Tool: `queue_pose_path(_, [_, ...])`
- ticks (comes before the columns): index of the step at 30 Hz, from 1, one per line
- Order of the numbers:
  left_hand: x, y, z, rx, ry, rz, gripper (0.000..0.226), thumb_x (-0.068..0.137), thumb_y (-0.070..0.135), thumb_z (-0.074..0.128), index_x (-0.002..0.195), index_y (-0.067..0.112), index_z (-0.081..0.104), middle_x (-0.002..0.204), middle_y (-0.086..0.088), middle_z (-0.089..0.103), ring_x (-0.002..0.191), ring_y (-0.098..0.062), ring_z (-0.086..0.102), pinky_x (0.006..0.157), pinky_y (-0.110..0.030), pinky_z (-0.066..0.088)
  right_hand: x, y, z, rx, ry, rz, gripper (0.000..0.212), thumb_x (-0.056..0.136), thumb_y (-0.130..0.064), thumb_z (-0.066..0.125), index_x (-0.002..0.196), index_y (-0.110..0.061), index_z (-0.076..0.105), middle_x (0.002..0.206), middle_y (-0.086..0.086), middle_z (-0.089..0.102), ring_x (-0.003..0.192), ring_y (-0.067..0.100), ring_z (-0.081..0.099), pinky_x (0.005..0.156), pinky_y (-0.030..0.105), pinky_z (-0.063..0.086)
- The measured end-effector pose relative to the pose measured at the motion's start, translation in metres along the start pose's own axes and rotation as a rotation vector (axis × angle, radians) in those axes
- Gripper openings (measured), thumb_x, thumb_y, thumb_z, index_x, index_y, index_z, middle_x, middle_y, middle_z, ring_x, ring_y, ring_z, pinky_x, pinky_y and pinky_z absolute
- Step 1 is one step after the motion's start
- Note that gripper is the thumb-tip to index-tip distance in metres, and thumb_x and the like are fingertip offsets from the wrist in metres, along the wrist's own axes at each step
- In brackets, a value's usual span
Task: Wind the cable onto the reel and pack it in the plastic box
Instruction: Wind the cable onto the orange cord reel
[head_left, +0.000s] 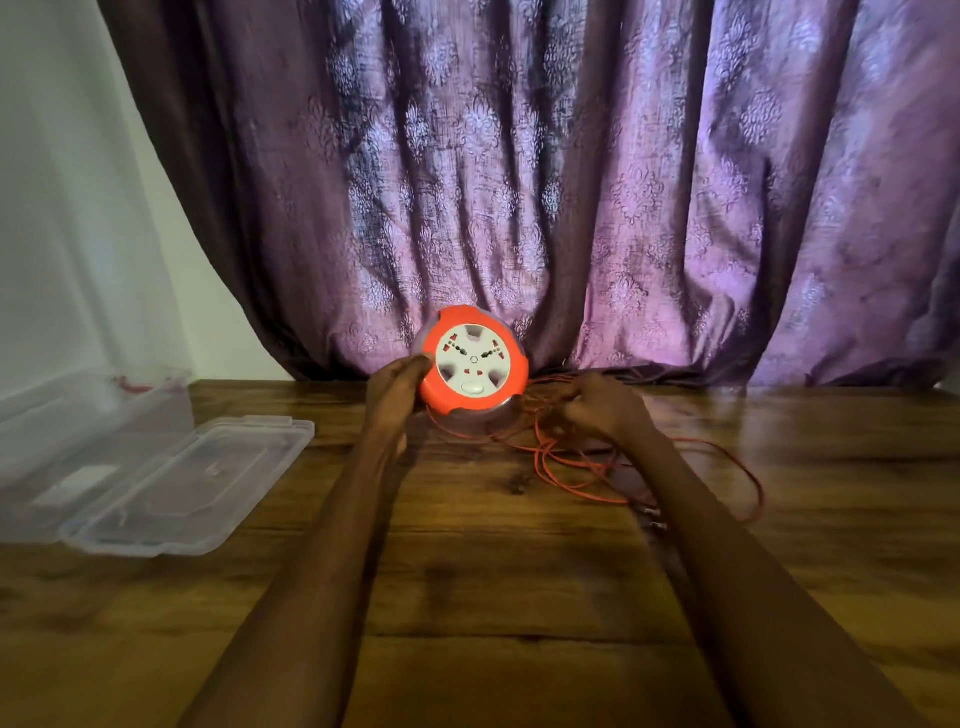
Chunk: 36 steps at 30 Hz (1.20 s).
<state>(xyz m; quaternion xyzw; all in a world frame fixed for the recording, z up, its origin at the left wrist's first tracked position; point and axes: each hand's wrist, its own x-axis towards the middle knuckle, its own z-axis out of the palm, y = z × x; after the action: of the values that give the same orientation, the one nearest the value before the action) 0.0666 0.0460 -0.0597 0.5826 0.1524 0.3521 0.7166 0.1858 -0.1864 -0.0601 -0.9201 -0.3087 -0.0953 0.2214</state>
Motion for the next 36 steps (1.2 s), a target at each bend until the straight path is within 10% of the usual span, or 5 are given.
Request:
queue_pose_path(12, [-0.002,0.008,0.002,0.03,-0.3,0.046,0.031,0.086,0.032,0.073,0.106,0.007,0.074,0.102,-0.02,0.075,0.083,-0.026,0.067,0.08,-0.041,0.059,0.005,-0.03,0.008,1.221,-0.038,-0.043,0.036,0.089,-0.026,0.073,0.12,-0.009,0.068,0.112,0.016,0.074,0.097,0.027,0.07,0.089,0.045,0.055])
queue_pose_path(18, [-0.009,-0.006,0.016,-0.01,-0.373,0.087,0.029,0.082,0.027,0.076,0.106,0.016,0.067,0.091,0.006,0.074,0.078,-0.003,0.068,0.067,-0.018,0.053,0.005,-0.032,0.011,1.407,0.197,0.065,0.037,0.09,-0.024,0.071,0.123,-0.009,0.064,0.112,0.015,0.074,0.096,0.028,0.07,0.083,0.044,0.057])
queue_pose_path(23, [-0.007,-0.018,0.022,0.168,0.108,0.303,0.034,0.081,0.033,0.079,0.103,0.012,0.065,0.094,0.0,0.067,0.082,-0.009,0.061,0.068,-0.013,0.048,0.006,-0.03,0.009,1.566,0.308,0.098,0.045,0.092,-0.016,0.069,0.133,-0.009,0.054,0.128,0.018,0.066,0.118,0.036,0.062,0.1,0.054,0.051])
queue_pose_path(29, [-0.026,-0.027,0.038,0.065,-0.43,-0.053,0.028,0.083,0.039,0.074,0.095,0.014,0.074,0.081,-0.008,0.073,0.061,-0.014,0.065,0.053,-0.024,0.054,0.008,-0.035,0.009,1.628,0.329,0.12,0.045,0.091,-0.019,0.07,0.133,-0.012,0.056,0.127,0.017,0.066,0.118,0.037,0.063,0.098,0.058,0.051])
queue_pose_path(36, [-0.03,-0.02,0.055,-0.316,-0.278,-0.044,0.016,0.092,0.012,0.065,0.107,0.015,0.067,0.094,-0.001,0.076,0.08,-0.009,0.071,0.065,-0.023,0.057,0.006,-0.037,0.016,1.541,0.216,0.112,0.028,0.087,-0.029,0.074,0.113,-0.024,0.063,0.115,0.018,0.071,0.082,0.027,0.071,0.063,0.037,0.059])
